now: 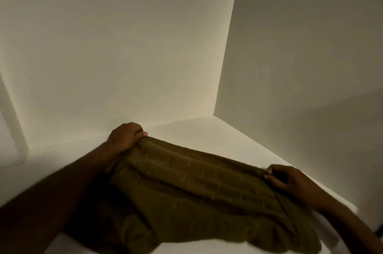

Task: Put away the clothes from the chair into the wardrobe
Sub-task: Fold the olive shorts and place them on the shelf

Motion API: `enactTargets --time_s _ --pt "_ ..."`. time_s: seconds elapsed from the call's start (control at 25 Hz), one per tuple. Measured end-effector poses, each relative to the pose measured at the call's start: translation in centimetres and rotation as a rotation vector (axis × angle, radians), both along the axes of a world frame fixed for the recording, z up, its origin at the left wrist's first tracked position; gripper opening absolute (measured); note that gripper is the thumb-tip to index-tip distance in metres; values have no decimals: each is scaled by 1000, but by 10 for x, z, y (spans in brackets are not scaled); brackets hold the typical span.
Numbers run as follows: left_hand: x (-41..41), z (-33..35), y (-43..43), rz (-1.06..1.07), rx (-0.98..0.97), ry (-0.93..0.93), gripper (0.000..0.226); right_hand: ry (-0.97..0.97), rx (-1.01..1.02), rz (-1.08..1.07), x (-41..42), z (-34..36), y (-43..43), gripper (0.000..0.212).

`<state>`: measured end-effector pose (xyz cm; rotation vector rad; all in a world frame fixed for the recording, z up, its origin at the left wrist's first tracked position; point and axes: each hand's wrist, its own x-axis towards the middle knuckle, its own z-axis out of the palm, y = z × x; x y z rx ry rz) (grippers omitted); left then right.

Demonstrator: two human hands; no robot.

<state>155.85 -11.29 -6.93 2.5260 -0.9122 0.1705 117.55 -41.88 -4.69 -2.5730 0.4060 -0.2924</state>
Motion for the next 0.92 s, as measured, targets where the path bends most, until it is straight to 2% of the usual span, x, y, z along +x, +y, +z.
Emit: enactTargets --time_s 0.04,0.08,0.16,0.24,0.36,0.44,0.52,0.6,0.64,0.72,0.76,0.84,0.92 --pt "6 6 -22 -91 61 22 29 19 -16 -77 -23 -2 17 60" --pt "9 12 -44 -171 118 34 29 12 -36 -145 -39 -9 38 57" --pt "6 22 -101 -297 178 9 29 -105 -69 -293 -68 -35 80 30" --pt "-9 23 -162 -377 177 -21 28 -289 -97 -437 -77 -61 115 20" --pt "-40 1 -237 -404 60 23 31 -429 32 -459 -74 -83 139 27" --pt "-51 -13 -254 -342 -87 68 31 -498 14 -476 -69 -78 151 24" --pt "-50 -16 -254 -318 -175 111 26 -498 -82 -523 -67 -74 157 30" --pt "-43 -4 -241 -385 -108 200 22 -528 -209 -565 -66 -68 161 19" --pt "-40 6 -230 -416 -55 265 28 -541 -285 -560 -64 -64 162 11" --pt "-35 24 -206 -447 73 371 47 -552 -378 -560 -62 -53 163 26" --pt "-36 29 -194 -438 179 316 54 -571 -380 -589 -62 -50 164 27" --pt "-48 27 -168 -372 339 73 56 -583 -334 -618 -61 -50 169 17" --pt "-65 23 -141 -341 294 -19 51 -548 -278 -604 -64 -56 170 11"
